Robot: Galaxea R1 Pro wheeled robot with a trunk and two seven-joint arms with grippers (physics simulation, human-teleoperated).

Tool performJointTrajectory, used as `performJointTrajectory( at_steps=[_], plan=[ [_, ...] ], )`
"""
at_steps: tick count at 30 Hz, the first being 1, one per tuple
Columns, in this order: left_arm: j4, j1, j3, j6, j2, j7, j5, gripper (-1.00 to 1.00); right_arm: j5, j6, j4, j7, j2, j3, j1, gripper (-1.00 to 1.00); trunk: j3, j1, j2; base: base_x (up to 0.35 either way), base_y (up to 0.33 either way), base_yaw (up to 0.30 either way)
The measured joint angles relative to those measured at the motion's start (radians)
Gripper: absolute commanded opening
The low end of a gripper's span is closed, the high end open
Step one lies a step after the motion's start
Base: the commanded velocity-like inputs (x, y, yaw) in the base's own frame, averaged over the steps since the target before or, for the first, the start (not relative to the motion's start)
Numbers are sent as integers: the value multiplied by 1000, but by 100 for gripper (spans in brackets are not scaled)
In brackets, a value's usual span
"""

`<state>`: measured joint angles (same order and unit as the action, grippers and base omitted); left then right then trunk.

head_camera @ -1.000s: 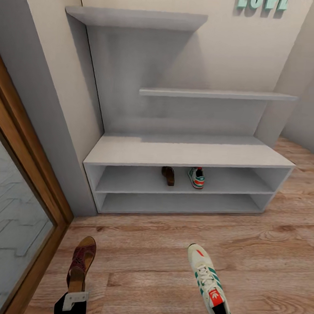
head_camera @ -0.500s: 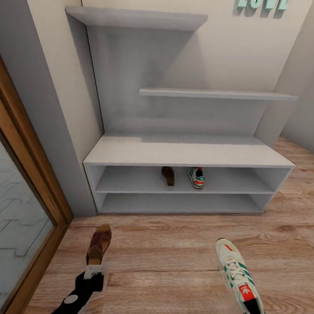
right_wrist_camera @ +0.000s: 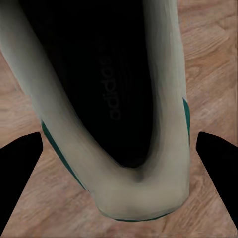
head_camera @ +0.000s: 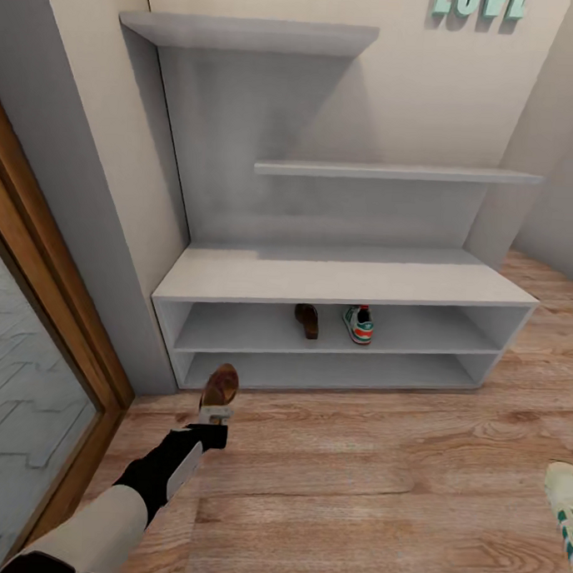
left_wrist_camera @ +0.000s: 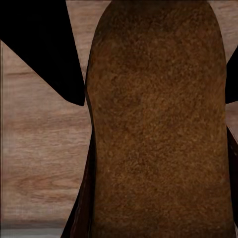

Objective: Pick up the two gym shoes and the two sandals from the corridor floor and place them onto the hallstand (shoe rack) in the corridor, making sure they are on the rack and not on the floor. Arrange them so the two gym shoes are next to each other and the two sandals are next to each other.

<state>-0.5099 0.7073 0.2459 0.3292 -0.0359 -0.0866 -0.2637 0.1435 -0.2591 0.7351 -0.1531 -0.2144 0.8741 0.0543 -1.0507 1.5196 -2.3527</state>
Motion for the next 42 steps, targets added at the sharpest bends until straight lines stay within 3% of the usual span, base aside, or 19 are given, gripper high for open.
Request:
performJointTrajectory(
  at_steps=[2,3,7,9,12,14,18,23,42],
  plan=[
    [0,26,0,35,-5,-1,0,-100,-39,46,1,0,-25,1,0,-100,0,0,0,0,0,0],
    [-1,49,0,61,-9,-1,0,-100,-72,89,2,1,-50,4,0,-100,0,0,0,0,0,0],
    [3,102,-1,97,-20,-1,-4,-100,-138,172,4,2,-109,5,0,-100,0,0,0,0,0,0],
    [1,132,-1,110,-25,-3,-7,-100,-178,219,10,3,-158,8,0,-100,0,0,0,0,0,0],
    [-16,139,-1,116,-26,-2,-9,-100,-190,242,22,4,-181,25,0,-100,0,0,0,0,0,0],
    [-35,134,0,121,-24,-1,-7,-100,-192,265,39,4,-186,76,0,-100,0,0,0,0,0,0],
    [-46,135,1,155,-23,-1,-3,-100,-193,304,63,3,-188,108,0,-100,0,0,0,0,0,0],
    [-72,141,2,182,-24,-3,0,-100,-193,312,74,0,-185,113,0,-100,-16,15,-28,0,0,0],
    [-88,138,1,183,-23,-9,2,-100,-192,312,75,-2,-183,111,0,-100,-106,82,-147,0,0,0]
  ],
)
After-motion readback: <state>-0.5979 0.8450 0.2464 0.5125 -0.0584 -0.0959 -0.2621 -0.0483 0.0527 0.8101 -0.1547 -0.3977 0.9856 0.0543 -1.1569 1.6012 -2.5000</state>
